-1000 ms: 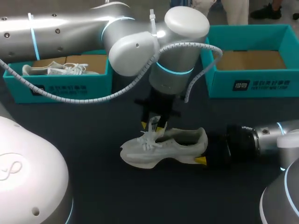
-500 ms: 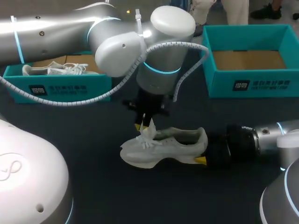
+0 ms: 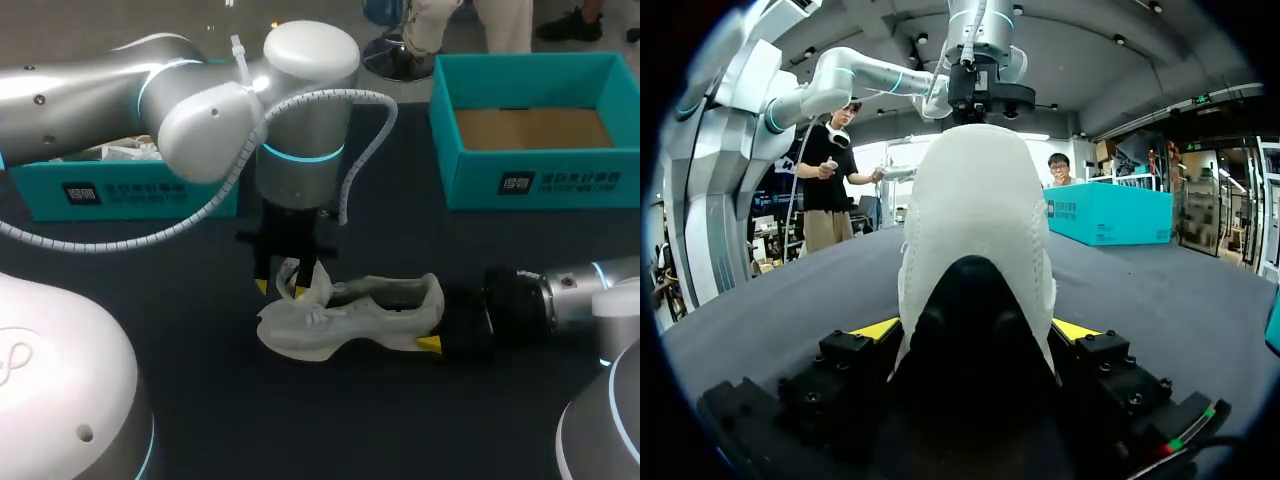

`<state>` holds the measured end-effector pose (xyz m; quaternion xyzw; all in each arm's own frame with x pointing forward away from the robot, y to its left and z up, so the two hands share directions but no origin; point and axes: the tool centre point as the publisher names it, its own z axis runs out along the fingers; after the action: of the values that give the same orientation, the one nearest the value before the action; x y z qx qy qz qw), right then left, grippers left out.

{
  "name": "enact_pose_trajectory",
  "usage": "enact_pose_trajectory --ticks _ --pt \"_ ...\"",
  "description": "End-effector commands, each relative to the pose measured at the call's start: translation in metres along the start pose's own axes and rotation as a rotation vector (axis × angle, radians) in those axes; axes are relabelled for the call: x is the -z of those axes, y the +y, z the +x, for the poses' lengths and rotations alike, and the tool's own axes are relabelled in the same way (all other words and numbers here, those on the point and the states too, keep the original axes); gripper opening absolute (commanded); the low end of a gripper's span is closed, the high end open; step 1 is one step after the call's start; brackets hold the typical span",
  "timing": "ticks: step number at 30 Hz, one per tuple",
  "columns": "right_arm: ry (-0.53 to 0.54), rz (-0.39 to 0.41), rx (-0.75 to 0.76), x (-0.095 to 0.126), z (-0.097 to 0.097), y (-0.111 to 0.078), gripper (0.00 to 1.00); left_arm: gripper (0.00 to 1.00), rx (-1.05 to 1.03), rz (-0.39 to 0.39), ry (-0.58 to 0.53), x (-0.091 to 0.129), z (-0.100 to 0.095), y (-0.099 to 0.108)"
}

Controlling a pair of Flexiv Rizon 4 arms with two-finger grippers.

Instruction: Take the shoe out of the shoebox, open the shoe tongue, remove and reinsert the insole, then place the shoe into the shoebox

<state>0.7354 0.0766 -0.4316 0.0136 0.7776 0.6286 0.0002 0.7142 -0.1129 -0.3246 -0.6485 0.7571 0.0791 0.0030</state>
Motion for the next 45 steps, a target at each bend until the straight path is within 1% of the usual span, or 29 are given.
enact_pose_trajectory --ticks 1,2,8,9,10,11,12,17,20,23,25,27,45 --pt "0.0 0.001 -0.001 -0.001 -0.001 -0.004 0.0 0.39 0.002 0.001 0.084 -0.003 -0.009 0.001" --pt "0.0 0.001 -0.001 -0.001 -0.001 -0.004 0.0 0.35 0.001 0.002 0.084 -0.003 -0.009 0.001" --pt "0.0 0.001 -0.001 -0.001 -0.001 -0.004 0.0 0.36 -0.007 0.009 0.089 0.002 -0.009 -0.001" --pt "0.0 0.001 -0.001 -0.001 -0.001 -0.004 0.0 0.37 -0.009 0.012 0.089 0.004 -0.009 -0.001" --pt "0.0 0.001 -0.001 -0.001 -0.001 -0.004 0.0 0.44 -0.02 0.017 0.09 0.008 -0.009 0.0" --pt "0.0 0.001 -0.001 -0.001 -0.001 -0.004 0.0 0.64 -0.031 0.026 0.088 0.011 -0.009 0.0" --pt "0.0 0.001 -0.001 -0.001 -0.001 -0.004 0.0 1.0 -0.04 0.036 0.086 0.014 -0.009 0.001" --pt "0.0 0.001 -0.001 -0.001 -0.001 -0.004 0.0 1.0 -0.106 0.079 0.095 0.037 -0.012 0.003" --pt "0.0 0.001 -0.001 -0.001 -0.001 -0.004 0.0 1.0 -0.213 0.127 0.08 0.054 -0.012 0.006" --pt "0.0 0.001 -0.001 -0.001 -0.001 -0.004 0.0 1.0 -0.382 0.188 0.048 0.073 -0.011 0.013" --pt "0.0 0.001 -0.001 -0.001 -0.001 -0.004 0.0 1.0 -0.555 0.24 0.009 0.085 -0.008 0.022" --pt "0.0 0.001 -0.001 -0.001 -0.001 -0.004 0.0 1.0 -0.725 0.283 -0.004 0.097 -0.007 0.031" --pt "0.0 0.001 -0.001 -0.001 -0.001 -0.004 0.0 1.0 -0.725 0.283 -0.004 0.097 -0.007 0.031"
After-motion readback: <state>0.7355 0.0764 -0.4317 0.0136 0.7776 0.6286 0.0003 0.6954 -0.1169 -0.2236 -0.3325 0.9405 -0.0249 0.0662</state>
